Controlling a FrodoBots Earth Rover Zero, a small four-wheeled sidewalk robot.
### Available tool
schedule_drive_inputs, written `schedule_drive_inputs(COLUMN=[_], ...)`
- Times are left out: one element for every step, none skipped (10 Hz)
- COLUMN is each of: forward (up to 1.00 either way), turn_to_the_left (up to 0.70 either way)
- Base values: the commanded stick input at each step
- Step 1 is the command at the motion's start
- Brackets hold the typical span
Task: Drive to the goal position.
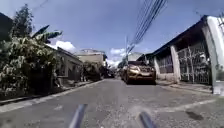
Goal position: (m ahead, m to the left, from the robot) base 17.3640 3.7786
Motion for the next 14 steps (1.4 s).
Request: schedule_drive_inputs(forward=[1.0, 1.0, 1.0, 1.0, 1.0, 1.0, 1.0, 1.0, 1.0, 1.0, 1.0, 1.0, 1.0, 1.0], turn_to_the_left=[0.0, 0.0, 0.0, 0.0, 0.0, -0.13, -0.32, -0.4, -0.4, -0.4, -0.4, -0.4, -0.06, 0.0])
